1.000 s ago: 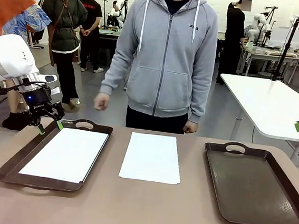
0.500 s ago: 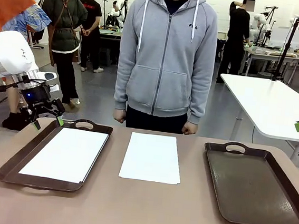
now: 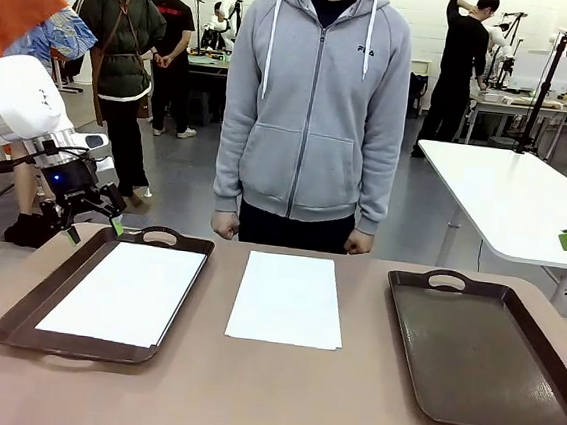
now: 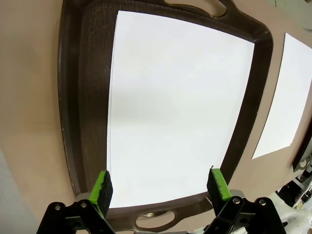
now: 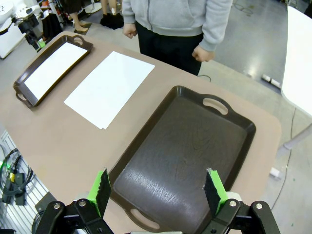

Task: Sort the A4 documents.
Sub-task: Place the A4 Paper in the designated Handle tray, then receive the A4 Paper.

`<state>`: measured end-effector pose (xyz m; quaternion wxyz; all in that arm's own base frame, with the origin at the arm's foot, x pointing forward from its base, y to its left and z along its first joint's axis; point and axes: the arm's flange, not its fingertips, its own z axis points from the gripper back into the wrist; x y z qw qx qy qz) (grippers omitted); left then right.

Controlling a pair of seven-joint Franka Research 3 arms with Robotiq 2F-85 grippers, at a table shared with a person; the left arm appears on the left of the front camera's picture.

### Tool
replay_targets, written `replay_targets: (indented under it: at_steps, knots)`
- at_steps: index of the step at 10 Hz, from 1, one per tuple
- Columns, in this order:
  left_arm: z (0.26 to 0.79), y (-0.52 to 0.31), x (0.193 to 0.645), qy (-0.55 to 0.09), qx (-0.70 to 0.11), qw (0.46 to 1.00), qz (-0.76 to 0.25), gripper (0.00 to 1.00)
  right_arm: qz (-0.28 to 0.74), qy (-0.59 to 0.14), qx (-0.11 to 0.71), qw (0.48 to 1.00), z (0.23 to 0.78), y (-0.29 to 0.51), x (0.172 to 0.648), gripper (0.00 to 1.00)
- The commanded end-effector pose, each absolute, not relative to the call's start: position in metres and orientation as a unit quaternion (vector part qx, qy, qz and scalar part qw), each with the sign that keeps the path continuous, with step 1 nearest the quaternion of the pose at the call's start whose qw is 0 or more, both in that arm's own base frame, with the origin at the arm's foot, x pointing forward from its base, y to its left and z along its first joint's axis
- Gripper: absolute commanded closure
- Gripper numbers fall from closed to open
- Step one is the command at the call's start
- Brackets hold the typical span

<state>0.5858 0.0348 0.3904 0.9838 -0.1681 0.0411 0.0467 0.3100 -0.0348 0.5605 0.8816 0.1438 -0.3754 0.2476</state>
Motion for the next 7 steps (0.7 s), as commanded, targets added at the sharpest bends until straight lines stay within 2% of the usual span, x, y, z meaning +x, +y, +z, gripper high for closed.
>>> replay_targets:
  at_steps: [1, 7]
  knots:
    - [0.3896, 0.0361, 0.5855, 0.043, -0.161, 0.985, 0.044, 0.0, 0.25, -0.375, 0.151, 0.88, 0.5587, -0.0343, 0.311, 0.0]
    - [0.3896, 0.0361, 0.5855, 0.043, -0.161, 0.985, 0.044, 0.0, 0.25, -0.375, 0.151, 0.88, 0.5587, -0.0343, 0.311, 0.0]
